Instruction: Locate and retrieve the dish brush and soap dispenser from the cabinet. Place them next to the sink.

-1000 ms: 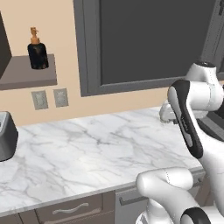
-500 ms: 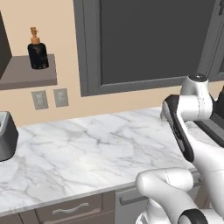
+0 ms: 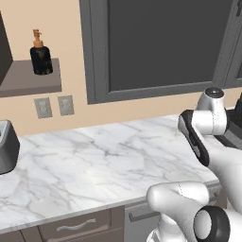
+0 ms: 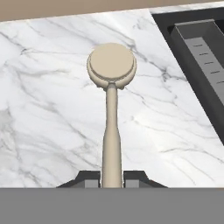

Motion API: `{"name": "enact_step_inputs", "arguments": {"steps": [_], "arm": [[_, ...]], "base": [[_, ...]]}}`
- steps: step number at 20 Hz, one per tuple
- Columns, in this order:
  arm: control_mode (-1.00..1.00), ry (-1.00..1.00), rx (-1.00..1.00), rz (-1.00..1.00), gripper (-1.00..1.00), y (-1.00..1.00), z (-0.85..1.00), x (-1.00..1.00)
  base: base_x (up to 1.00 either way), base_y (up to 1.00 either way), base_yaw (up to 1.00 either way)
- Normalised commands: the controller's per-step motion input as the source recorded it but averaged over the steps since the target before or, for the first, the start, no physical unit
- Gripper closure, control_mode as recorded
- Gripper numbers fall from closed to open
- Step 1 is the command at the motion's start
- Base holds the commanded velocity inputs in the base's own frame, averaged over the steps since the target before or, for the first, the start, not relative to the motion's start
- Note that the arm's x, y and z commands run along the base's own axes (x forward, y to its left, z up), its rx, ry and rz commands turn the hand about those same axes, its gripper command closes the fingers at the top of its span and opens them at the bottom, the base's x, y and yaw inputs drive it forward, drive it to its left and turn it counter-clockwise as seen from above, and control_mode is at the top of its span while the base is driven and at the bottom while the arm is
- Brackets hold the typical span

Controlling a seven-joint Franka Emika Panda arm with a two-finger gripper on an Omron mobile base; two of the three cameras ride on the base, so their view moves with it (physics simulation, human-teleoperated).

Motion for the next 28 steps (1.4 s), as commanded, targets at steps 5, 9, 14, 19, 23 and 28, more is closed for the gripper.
{"name": "enact_step_inputs", "arguments": {"steps": [5,9,14,19,23,28], "arm": [[-1.00,0.17,0.00,0.00,1.00,-0.44,0.00,0.57],[-1.00,0.09,0.01,0.00,1.00,-0.45,-0.06,0.37],[-1.00,-0.03,0.09,0.00,1.00,-0.51,-0.36,0.24],[-1.00,-0.10,0.01,0.00,1.00,-0.28,-0.50,0.20],[-1.00,-0.02,-0.01,0.00,1.00,-0.18,-0.28,0.43],[-1.00,-0.01,-0.05,0.00,1.00,-0.06,-0.14,0.41]], "base": [[0.00,0.00,0.00],[0.00,0.00,0.00],[0.00,0.00,0.00],[0.00,0.00,0.00],[0.00,0.00,0.00],[0.00,0.00,0.00]]}}
